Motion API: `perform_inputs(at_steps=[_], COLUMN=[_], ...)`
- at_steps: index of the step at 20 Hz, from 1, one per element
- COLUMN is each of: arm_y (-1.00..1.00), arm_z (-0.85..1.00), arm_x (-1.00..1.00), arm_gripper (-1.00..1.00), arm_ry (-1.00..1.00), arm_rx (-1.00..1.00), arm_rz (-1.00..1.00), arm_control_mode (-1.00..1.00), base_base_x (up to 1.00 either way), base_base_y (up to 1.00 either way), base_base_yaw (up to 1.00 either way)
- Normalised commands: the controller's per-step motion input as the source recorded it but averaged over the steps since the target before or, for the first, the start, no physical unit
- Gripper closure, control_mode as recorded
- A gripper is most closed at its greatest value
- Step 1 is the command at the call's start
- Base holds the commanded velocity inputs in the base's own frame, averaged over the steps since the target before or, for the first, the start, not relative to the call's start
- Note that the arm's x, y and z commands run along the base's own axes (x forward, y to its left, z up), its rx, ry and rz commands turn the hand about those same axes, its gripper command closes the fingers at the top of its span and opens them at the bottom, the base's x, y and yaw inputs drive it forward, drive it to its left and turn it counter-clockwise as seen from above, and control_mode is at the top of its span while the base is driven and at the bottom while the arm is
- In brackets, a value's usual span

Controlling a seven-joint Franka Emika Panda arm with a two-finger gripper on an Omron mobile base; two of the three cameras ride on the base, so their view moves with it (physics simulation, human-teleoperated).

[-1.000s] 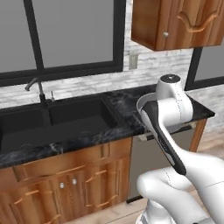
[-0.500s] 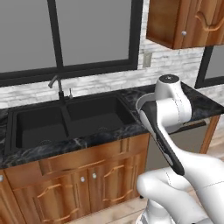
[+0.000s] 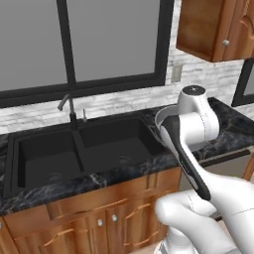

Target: Move the pot and pan from the stove into the sink.

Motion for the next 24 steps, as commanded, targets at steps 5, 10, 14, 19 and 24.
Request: perform_inputs(at_steps=[5,10,14,19,24], arm_y=[0.00,0.14,0.19,0.00,0.00], arm_z=[0.00,-0.03,-0.08,-0.09,-0.01], arm_x=[0.00,0.22,0.16,0.00,0.02], arm_gripper=[1.00,1.00,1.00,1.00,1.00], arm_ry=[0.00,0.01,0.00,-0.05,-0.22], arm_rx=[0.00,0.00,0.04,0.11,0.05], arm_rz=[0.00,0.00,0.01,0.05,0.06], arm_control_mode=[-1.00,-1.00,-1.00,-1.00,-1.00], base_base_x=[0.40,0.00,0.00,0.00,0.00], base_base_y=[0.18,0.00,0.00,0.00,0.00], base_base_yaw=[0.00,0.00,0.00,0.00,0.00])
